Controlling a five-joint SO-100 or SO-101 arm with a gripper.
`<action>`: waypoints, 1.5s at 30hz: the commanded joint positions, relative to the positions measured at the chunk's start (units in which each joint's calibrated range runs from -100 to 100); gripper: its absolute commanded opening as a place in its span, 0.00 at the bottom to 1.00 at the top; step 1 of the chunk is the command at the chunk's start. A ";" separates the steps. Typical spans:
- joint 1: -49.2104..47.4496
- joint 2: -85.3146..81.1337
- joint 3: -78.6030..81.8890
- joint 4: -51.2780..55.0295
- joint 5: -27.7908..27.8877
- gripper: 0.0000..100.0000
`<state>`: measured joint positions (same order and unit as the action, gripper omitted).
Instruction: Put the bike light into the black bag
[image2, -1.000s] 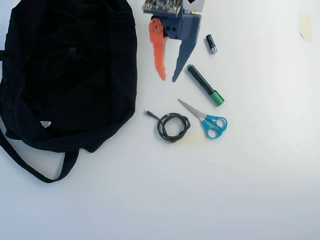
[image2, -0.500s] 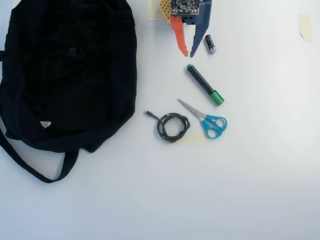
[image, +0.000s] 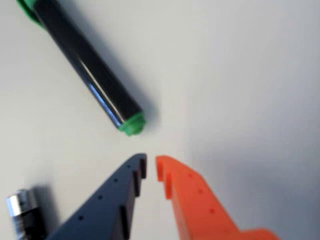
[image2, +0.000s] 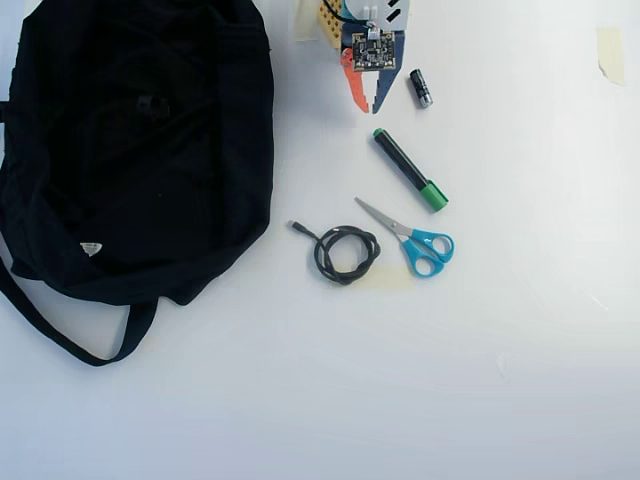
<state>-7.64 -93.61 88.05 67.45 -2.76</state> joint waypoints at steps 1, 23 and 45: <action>-0.21 -6.14 6.47 3.00 -0.18 0.02; -0.21 -5.89 11.23 4.98 0.35 0.02; -0.21 -5.89 11.23 4.98 0.35 0.02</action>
<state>-8.16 -98.75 97.80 70.89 -2.66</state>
